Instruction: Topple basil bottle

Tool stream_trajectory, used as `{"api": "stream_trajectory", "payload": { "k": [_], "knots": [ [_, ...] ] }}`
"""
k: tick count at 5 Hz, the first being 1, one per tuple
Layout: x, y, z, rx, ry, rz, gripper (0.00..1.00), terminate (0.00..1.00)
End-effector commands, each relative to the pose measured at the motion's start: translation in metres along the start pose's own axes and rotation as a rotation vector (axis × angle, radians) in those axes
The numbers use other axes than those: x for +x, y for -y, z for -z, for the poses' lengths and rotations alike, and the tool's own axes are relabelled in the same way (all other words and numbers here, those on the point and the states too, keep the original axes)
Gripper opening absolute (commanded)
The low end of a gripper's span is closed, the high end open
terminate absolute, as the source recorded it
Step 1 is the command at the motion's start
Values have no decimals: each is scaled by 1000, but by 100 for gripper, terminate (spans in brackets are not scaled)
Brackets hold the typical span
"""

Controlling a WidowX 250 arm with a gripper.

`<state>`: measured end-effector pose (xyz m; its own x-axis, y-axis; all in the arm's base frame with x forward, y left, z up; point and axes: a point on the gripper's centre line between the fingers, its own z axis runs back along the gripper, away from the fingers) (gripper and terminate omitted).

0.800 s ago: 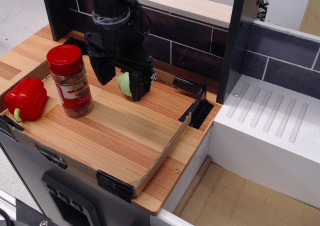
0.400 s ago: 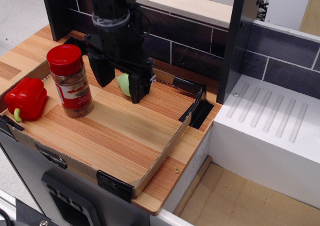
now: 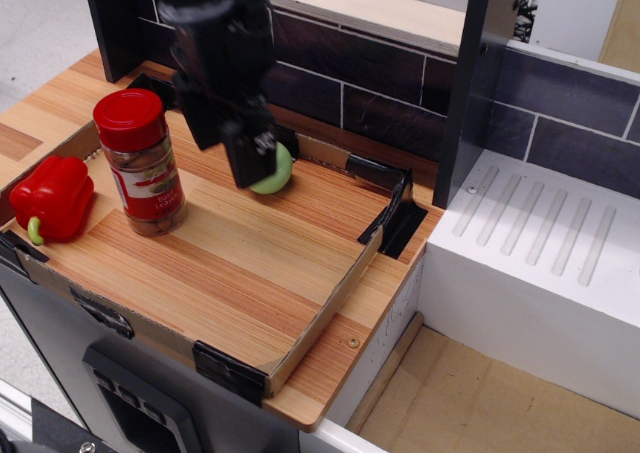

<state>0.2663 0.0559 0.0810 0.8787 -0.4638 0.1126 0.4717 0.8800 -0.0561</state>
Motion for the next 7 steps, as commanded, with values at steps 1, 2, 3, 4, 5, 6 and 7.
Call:
{"api": "stream_trajectory", "payload": {
  "k": [1, 2, 3, 4, 5, 6, 7],
  "knots": [
    [10, -18, -20, 115, -42, 486, 100, 0],
    [6, -29, -20, 178, -95, 565, 100, 0],
    [-9, -41, -18, 220, -104, 604, 100, 0],
    [-20, -51, -24, 197, -128, 600, 100, 0],
    [-26, -60, -33, 155, -154, 582, 100, 0],
    [-30, -65, -37, 168, -166, 566, 100, 0],
    [-31, -70, -39, 175, -184, 559, 100, 0]
  ]
}}
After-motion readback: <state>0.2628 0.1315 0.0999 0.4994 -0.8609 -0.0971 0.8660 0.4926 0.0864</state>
